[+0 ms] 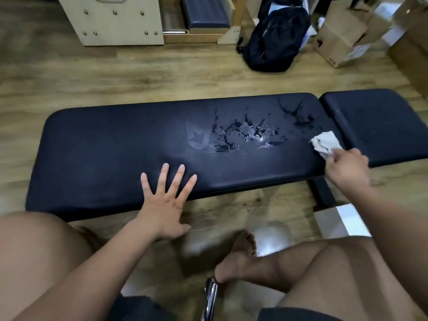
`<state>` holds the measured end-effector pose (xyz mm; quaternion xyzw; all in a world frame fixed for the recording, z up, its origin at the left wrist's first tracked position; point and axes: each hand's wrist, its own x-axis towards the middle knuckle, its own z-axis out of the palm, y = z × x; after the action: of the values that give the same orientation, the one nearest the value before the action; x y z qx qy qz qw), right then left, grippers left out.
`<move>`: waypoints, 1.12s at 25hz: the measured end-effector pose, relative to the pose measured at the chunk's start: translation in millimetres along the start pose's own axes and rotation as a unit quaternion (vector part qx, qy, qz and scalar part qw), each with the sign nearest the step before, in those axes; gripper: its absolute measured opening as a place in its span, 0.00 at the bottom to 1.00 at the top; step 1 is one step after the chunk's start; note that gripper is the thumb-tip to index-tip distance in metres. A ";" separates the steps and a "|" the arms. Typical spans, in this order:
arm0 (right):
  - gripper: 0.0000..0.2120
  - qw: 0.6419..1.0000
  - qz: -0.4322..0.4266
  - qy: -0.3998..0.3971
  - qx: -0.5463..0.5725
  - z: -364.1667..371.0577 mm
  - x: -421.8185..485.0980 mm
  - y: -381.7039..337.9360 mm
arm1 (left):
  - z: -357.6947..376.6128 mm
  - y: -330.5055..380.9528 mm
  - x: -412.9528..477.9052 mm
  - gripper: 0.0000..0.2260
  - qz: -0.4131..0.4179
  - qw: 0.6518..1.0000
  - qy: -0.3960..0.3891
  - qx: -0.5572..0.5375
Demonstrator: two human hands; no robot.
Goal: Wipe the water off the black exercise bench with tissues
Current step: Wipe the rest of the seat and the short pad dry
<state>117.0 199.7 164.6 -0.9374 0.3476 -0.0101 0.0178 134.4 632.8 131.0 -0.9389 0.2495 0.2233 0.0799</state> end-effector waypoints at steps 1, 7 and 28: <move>0.23 0.999 -0.018 0.034 0.012 6.7 -9.9 -21.2 | -0.6 -1.0 1.5 0.54 0.001 1.000 -0.008 0.000; 0.10 0.939 -0.329 0.010 0.101 22.5 -171.3 -207.7 | -4.6 -3.8 0.7 0.53 0.000 0.999 -0.034 0.013; 0.10 0.912 -0.397 -0.046 0.097 17.1 -143.8 -237.3 | -48.5 -21.3 16.6 0.62 -0.010 0.979 -0.196 0.048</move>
<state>163.1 473.7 156.2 -0.9913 -0.0569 -0.0067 0.1188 176.5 631.4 167.3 -0.8745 0.2302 0.3896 0.1743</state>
